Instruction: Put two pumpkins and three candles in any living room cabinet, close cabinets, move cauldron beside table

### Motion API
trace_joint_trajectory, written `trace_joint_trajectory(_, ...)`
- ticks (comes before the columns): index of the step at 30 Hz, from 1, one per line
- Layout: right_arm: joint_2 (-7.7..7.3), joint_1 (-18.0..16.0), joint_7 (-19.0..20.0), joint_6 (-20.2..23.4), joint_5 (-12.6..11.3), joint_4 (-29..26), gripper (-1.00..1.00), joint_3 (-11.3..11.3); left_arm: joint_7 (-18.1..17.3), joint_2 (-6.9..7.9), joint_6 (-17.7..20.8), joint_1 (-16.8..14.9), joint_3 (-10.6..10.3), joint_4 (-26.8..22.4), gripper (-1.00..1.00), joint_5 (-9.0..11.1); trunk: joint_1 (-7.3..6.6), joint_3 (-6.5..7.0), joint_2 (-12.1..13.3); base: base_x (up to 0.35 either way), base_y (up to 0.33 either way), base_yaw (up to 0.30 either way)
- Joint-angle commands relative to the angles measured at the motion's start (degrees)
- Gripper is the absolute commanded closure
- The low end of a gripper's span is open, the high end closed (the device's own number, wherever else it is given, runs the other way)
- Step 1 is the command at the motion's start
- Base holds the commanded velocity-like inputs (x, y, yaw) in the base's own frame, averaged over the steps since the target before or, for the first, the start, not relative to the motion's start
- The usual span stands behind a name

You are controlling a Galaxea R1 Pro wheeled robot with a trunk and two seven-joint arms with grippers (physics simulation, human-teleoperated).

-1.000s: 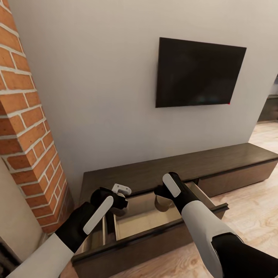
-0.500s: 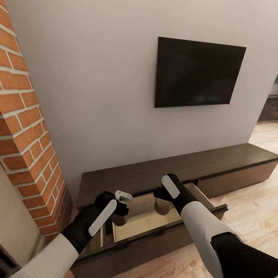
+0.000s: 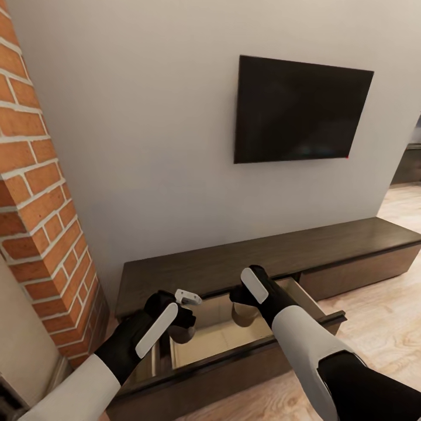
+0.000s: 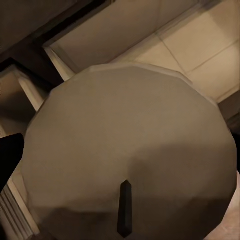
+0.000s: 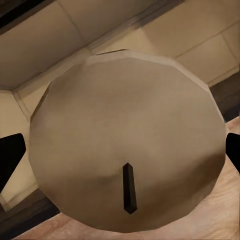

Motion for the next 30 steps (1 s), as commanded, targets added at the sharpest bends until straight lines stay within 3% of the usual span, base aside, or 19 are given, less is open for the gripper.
trace_joint_trajectory(1,0.00,-0.05,0.07,0.03,-0.44,0.04,1.00,0.47,0.58,0.05,0.08,-0.06,-0.16,-0.08,1.00,0.54,0.00,-0.06,-0.03,0.110,0.000,0.000)
trace_joint_trajectory(6,0.00,-0.05,1.45,0.00,-0.45,0.35,1.00,1.75,0.64,0.05,0.08,-0.06,-0.16,-0.18,1.00,0.53,0.00,-0.06,-0.03,0.050,0.000,0.000)
trace_joint_trajectory(30,0.00,-0.05,1.59,0.03,-0.44,0.35,1.00,3.50,0.74,-0.69,0.08,-0.06,-0.27,-0.12,1.00,0.46,0.00,-0.06,-0.03,0.027,0.003,0.000)
